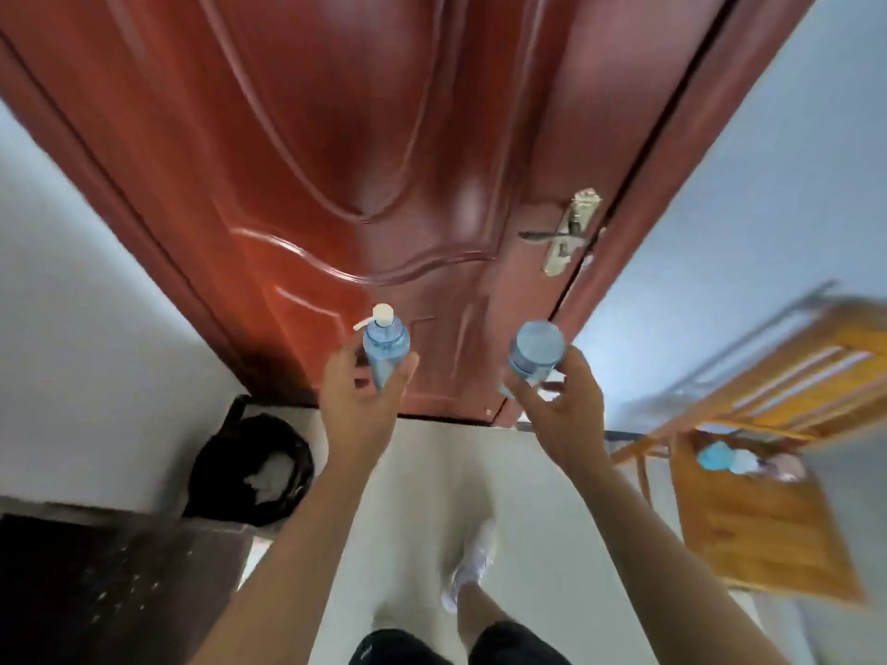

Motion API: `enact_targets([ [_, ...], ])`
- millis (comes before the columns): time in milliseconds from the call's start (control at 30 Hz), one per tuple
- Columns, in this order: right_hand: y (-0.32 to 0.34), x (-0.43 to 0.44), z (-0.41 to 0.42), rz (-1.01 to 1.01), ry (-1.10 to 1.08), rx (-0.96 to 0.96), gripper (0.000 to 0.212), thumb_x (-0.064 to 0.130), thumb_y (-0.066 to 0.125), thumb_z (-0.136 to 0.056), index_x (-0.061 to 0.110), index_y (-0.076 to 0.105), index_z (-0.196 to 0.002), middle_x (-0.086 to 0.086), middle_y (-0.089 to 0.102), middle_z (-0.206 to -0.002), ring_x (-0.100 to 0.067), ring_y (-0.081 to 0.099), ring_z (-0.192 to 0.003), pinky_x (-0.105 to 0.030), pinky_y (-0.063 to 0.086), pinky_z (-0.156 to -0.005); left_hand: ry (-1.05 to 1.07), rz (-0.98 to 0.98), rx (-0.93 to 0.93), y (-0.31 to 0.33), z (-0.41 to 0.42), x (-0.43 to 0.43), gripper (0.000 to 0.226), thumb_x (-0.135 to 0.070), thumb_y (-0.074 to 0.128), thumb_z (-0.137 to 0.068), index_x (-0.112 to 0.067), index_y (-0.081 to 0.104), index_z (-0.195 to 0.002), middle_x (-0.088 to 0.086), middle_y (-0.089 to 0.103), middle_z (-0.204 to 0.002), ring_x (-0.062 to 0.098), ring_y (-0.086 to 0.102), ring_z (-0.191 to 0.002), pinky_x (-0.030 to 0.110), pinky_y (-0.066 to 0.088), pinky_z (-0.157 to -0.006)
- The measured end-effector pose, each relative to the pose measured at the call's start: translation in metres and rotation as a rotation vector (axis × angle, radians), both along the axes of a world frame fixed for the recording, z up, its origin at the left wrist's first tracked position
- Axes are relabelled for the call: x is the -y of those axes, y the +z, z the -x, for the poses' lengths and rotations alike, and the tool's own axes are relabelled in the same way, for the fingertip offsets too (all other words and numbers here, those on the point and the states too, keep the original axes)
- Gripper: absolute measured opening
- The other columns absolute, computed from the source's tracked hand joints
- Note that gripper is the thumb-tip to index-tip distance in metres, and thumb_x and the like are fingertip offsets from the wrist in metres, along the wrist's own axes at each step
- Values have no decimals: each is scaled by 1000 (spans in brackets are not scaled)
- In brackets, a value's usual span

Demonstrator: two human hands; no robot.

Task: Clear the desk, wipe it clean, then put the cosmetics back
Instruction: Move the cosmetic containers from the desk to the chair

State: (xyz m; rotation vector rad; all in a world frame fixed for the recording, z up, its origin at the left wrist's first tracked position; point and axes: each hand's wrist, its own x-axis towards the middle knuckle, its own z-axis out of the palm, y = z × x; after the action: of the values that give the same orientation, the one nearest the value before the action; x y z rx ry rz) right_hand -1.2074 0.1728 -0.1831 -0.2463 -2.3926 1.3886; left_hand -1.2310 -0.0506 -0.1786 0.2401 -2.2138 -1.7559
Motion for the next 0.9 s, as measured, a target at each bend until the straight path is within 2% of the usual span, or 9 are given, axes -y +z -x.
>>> enact_targets([
  [133, 10, -106, -77, -26, -289, -26, 67, 61, 73, -78, 28, 52, -132, 24, 56, -116, 15, 53, -102, -2, 45, -72, -338, -30, -48, 16, -18, -122, 48, -30, 82, -80, -25, 63, -123, -9, 67, -115, 8, 63, -106, 17, 49, -84],
  [200, 16, -157, -113, -28, -418, -16, 66, 61, 73, -78, 29, 52, -132, 20, 60, -120, 10, 54, -99, 1, 41, -70, -479, -48, -106, 30, -36, -183, 44, -26, 81, -81, -29, 64, -121, -18, 67, -113, 2, 63, -104, 11, 47, -81],
  [300, 18, -230, -162, -23, -521, 5, 54, 56, 75, -80, 40, 49, -125, 46, 53, -111, 13, 52, -98, 3, 38, -70, -611, -3, -151, 35, -64, -268, 44, -27, 80, -81, -42, 60, -117, -26, 65, -106, 1, 63, -97, 12, 48, -74],
  [367, 14, -278, -190, -10, -580, 13, 54, 59, 76, -78, 45, 48, -123, 52, 49, -106, 20, 51, -98, 4, 37, -70, -667, 24, -100, 29, -82, -323, 44, -34, 81, -79, -31, 63, -119, -16, 66, -104, 8, 62, -93, 21, 48, -71],
  [467, 0, -350, -229, 22, -657, 58, 66, 79, 66, -69, 41, 49, -121, 34, 59, -111, 4, 56, -103, -2, 38, -72, -705, 77, -12, 12, -112, -402, 52, -39, 81, -78, -20, 61, -123, -8, 66, -108, 7, 60, -96, 21, 45, -73],
  [600, -22, -441, -270, 22, -701, 157, 101, 93, 51, -59, 28, 50, -136, 8, 62, -127, -13, 59, -112, -27, 52, -82, -730, 128, 84, -5, -146, -495, 56, -40, 79, -79, -21, 59, -127, -7, 65, -112, 13, 61, -100, 20, 49, -74],
  [767, -34, -521, -289, 3, -735, 306, 80, 70, 69, -76, 27, 46, -139, 4, 61, -130, -12, 58, -109, -39, 57, -86, -755, 135, 136, -19, -164, -570, 55, -33, 82, -77, -23, 58, -126, -9, 63, -115, -5, 57, -98, 1, 46, -67],
  [833, -44, -543, -286, 5, -728, 343, 75, 66, 70, -78, 28, 46, -138, 5, 61, -129, -14, 60, -110, -41, 58, -86, -756, 154, 167, -30, -162, -587, 51, -34, 82, -77, -30, 58, -122, -13, 64, -112, -12, 55, -98, 8, 52, -69],
  [900, -55, -561, -276, 35, -719, 380, 74, 66, 70, -79, 29, 46, -138, 6, 61, -129, -14, 59, -111, -44, 58, -89, -748, 167, 199, -43, -155, -600, 47, -37, 81, -77, -36, 57, -118, -17, 65, -109, -3, 60, -99, 20, 55, -78],
])
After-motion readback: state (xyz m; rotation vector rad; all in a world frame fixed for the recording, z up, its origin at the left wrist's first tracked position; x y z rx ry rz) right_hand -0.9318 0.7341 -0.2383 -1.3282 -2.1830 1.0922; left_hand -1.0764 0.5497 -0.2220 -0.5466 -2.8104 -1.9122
